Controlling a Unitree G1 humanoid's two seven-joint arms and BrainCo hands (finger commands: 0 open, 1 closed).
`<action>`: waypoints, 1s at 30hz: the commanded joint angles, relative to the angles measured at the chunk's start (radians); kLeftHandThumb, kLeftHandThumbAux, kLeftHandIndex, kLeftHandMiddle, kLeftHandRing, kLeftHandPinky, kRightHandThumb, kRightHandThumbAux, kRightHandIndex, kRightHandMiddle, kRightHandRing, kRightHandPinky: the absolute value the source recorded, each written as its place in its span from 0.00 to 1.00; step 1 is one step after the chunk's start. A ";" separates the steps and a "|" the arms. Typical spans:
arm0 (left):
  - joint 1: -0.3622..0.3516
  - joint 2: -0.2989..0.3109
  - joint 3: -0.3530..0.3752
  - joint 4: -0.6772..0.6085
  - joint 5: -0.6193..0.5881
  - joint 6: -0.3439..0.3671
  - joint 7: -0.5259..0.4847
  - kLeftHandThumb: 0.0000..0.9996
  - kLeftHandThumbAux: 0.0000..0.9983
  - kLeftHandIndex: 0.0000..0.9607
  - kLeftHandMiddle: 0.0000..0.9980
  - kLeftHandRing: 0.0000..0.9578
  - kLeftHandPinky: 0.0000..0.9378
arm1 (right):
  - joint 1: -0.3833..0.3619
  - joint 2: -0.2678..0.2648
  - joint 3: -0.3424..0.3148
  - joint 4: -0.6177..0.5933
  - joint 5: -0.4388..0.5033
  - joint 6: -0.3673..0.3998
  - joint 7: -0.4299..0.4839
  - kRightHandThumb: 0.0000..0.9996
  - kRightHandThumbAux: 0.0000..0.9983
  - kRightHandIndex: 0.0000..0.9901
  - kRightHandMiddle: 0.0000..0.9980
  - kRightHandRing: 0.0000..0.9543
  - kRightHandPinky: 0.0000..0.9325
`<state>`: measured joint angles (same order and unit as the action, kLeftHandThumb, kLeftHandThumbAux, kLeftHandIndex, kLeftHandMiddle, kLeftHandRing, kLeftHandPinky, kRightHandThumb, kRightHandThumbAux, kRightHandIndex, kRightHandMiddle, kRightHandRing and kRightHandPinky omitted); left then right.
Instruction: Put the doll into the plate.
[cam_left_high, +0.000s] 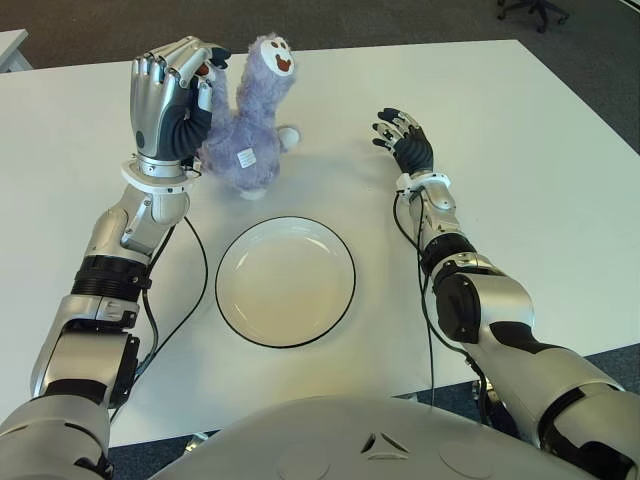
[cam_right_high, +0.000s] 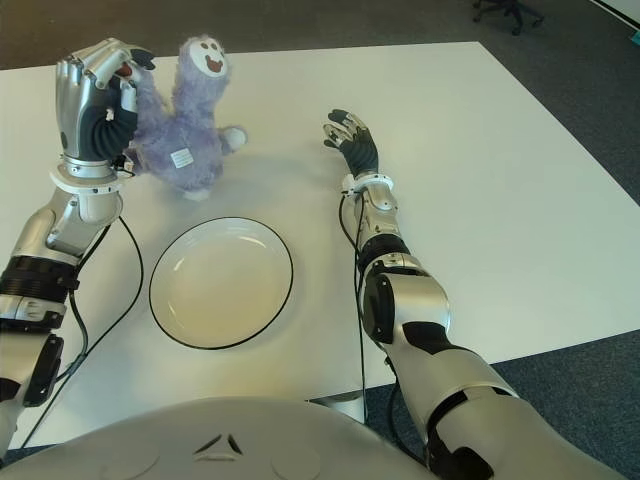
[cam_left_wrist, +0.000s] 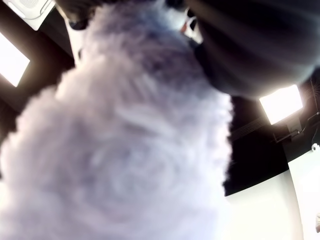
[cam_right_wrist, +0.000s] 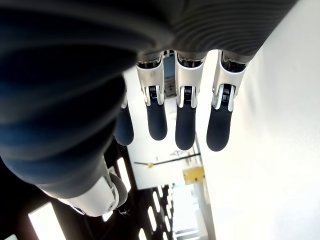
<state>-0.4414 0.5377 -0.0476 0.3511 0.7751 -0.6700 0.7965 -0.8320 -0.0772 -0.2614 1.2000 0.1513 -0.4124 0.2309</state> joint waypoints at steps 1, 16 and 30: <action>-0.017 0.008 0.012 -0.005 -0.019 -0.019 0.007 0.94 0.66 0.36 0.47 0.62 0.70 | 0.049 0.009 -0.002 0.031 0.001 0.033 -0.004 0.48 0.77 0.21 0.19 0.24 0.32; -0.022 -0.002 0.026 -0.021 -0.018 -0.026 0.011 0.94 0.66 0.37 0.47 0.61 0.68 | 0.048 0.010 -0.003 0.031 0.003 0.032 -0.003 0.48 0.79 0.22 0.19 0.24 0.31; 0.010 -0.014 0.041 -0.112 -0.022 -0.009 -0.016 0.94 0.66 0.37 0.47 0.60 0.67 | 0.047 0.009 -0.003 0.031 0.003 0.031 -0.003 0.49 0.78 0.23 0.21 0.25 0.33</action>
<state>-0.4490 0.5332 -0.0155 0.2717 0.7633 -0.6868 0.7926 -0.8321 -0.0778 -0.2621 1.2007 0.1520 -0.4119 0.2314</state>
